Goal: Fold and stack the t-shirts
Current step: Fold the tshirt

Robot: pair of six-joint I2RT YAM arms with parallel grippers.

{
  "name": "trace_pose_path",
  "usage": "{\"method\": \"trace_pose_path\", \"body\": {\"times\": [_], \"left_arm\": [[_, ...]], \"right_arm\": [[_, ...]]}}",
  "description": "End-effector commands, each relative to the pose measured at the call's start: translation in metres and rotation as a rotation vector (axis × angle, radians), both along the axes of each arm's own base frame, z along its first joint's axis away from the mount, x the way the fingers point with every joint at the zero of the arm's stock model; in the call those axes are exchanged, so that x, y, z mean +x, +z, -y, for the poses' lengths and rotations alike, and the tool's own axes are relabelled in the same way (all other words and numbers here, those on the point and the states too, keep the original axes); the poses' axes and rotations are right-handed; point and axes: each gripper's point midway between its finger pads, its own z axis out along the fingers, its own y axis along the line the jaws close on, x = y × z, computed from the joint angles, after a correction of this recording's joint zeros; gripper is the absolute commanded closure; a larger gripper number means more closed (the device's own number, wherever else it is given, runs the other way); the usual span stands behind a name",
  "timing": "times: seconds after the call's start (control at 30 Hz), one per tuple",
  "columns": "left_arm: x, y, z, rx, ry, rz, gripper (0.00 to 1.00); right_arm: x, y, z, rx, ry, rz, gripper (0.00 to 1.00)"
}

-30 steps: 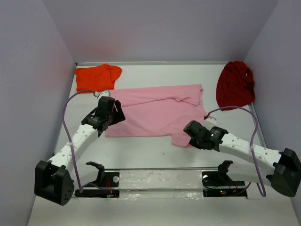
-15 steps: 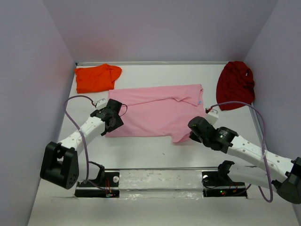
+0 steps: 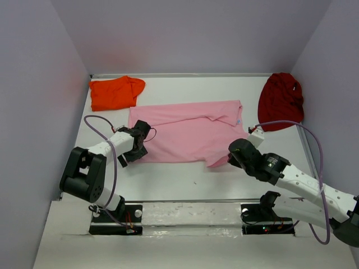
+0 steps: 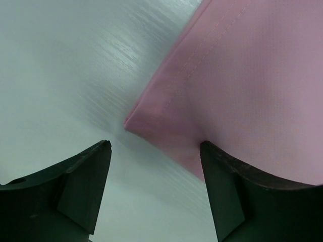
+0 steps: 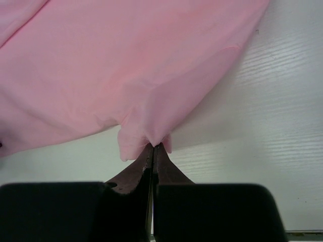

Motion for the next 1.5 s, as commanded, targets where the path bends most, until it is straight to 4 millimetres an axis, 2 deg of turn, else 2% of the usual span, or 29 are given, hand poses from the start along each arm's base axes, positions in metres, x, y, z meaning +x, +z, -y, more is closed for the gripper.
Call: {"method": "trace_pose_path", "body": {"times": [0.0, 0.07, 0.2, 0.43, 0.53, 0.7, 0.87, 1.17, 1.47], "left_arm": [[0.000, -0.002, -0.002, 0.020, 0.038, 0.007, 0.19], [0.002, 0.001, -0.008, 0.053, 0.047, 0.029, 0.22], [0.006, 0.000, -0.007, 0.034, 0.056, 0.076, 0.30], [0.002, -0.004, -0.008, 0.041, 0.079, 0.055, 0.31], [0.006, 0.013, -0.006, 0.013, 0.072, 0.128, 0.31], [0.013, 0.043, -0.015, 0.047, 0.084, 0.203, 0.30], [0.014, 0.065, -0.017, 0.047, 0.076, 0.254, 0.30], [0.001, 0.040, -0.032, 0.132, 0.159, 0.183, 0.26], [-0.003, 0.010, -0.029, 0.127, 0.162, 0.133, 0.27]], "right_arm": [[0.008, 0.010, -0.003, 0.019, -0.007, 0.062, 1.00], [0.007, 0.009, -0.003, 0.022, -0.005, 0.059, 1.00], [0.005, 0.007, -0.003, 0.031, 0.000, 0.053, 1.00], [0.005, 0.008, -0.007, 0.033, 0.015, 0.048, 1.00], [0.006, 0.001, -0.010, 0.017, 0.024, 0.027, 1.00], [0.006, -0.006, -0.017, 0.026, 0.043, 0.010, 1.00], [0.006, -0.011, -0.019, 0.015, 0.047, -0.002, 1.00], [0.006, -0.010, -0.020, 0.028, 0.050, 0.004, 1.00], [-0.001, -0.014, -0.016, 0.041, 0.064, 0.005, 1.00]]}}
